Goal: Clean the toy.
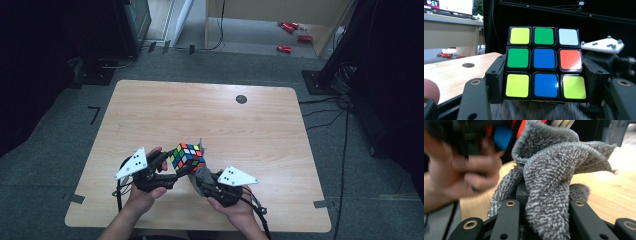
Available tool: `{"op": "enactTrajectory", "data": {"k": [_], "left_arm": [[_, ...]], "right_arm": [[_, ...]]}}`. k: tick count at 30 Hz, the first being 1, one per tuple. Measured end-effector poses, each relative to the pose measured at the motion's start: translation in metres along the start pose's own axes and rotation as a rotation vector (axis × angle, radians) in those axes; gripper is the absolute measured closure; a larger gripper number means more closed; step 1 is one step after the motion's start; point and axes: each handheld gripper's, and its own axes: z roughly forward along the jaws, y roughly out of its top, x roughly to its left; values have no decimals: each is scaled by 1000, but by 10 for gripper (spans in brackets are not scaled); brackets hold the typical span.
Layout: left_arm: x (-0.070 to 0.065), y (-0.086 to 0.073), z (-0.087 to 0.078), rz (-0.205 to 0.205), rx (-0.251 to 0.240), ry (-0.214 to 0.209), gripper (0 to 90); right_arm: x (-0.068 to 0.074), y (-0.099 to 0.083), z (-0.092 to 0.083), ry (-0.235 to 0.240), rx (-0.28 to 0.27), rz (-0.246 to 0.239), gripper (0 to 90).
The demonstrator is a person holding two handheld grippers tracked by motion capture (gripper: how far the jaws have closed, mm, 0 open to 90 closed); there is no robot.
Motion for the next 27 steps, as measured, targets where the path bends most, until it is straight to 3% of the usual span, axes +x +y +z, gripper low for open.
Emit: {"op": "enactTrajectory", "data": {"k": [2,3,6,8,11,16,20,22,25,27], "left_arm": [[1,1,-1,1,0,4,345],[1,1,-1,-4,-2,1,345],[2,-2,1,-2,17,-9,344],[0,-3,4,-3,24,-19,344],[-1,-3,4,-8,21,-27,344],[3,-1,0,-13,1,-2,344],[3,-1,-2,-15,-8,5,344],[4,0,-2,-15,-10,3,344],[3,-1,-1,-15,-3,-3,344],[2,-2,1,-17,2,-11,344]], "right_arm": [[1,-1,2,-27,18,-25,717],[-2,0,-1,-45,3,-16,718],[-13,8,-17,-100,-118,66,718],[-15,12,-24,-121,-169,65,718],[-8,10,-20,-106,-140,19,721],[6,-3,1,-20,-9,-46,720],[11,-6,7,-26,15,-59,714],[4,-2,1,-75,-12,-34,715],[-11,5,-15,-161,-108,51,715],[-15,8,-21,-179,-161,83,715]]}}
